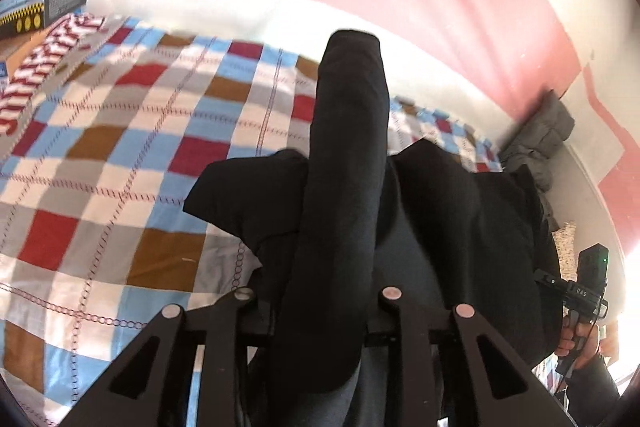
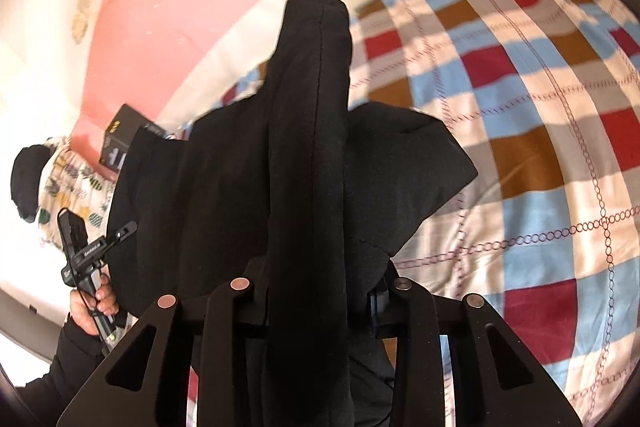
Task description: Fold large clothes
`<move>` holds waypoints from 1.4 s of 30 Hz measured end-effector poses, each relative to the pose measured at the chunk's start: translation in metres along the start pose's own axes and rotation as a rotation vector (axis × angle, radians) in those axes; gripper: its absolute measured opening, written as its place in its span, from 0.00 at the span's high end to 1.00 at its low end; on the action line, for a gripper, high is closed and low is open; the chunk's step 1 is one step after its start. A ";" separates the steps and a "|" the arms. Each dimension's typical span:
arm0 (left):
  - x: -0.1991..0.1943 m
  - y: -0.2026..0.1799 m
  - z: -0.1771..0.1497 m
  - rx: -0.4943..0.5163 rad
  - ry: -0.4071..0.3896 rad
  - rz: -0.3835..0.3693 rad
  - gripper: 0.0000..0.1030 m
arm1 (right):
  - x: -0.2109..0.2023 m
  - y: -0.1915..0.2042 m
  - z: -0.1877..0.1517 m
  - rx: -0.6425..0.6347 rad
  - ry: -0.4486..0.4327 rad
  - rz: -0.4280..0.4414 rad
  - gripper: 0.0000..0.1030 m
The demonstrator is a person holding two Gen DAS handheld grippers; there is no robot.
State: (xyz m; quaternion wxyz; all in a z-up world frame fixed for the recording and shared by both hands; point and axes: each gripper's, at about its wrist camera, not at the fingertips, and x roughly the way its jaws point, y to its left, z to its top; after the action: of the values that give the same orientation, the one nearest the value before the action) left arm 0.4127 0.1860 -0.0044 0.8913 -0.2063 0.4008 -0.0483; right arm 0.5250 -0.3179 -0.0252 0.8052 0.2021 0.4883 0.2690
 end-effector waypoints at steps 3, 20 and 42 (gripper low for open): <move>-0.023 0.006 0.008 -0.007 -0.020 -0.003 0.73 | -0.012 0.022 -0.001 -0.020 -0.007 0.024 0.69; -0.121 0.081 -0.054 -0.077 -0.050 0.002 0.73 | -0.027 0.093 -0.087 -0.017 0.000 0.140 0.68; -0.099 0.161 -0.139 -0.258 -0.043 0.140 0.48 | -0.020 0.059 -0.142 -0.020 -0.044 -0.211 0.34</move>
State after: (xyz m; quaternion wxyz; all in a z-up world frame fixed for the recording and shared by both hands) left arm 0.2312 0.3118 -0.0835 0.8670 -0.2917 0.3978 0.0706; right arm 0.3763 -0.2761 -0.0391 0.8416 0.1471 0.4864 0.1832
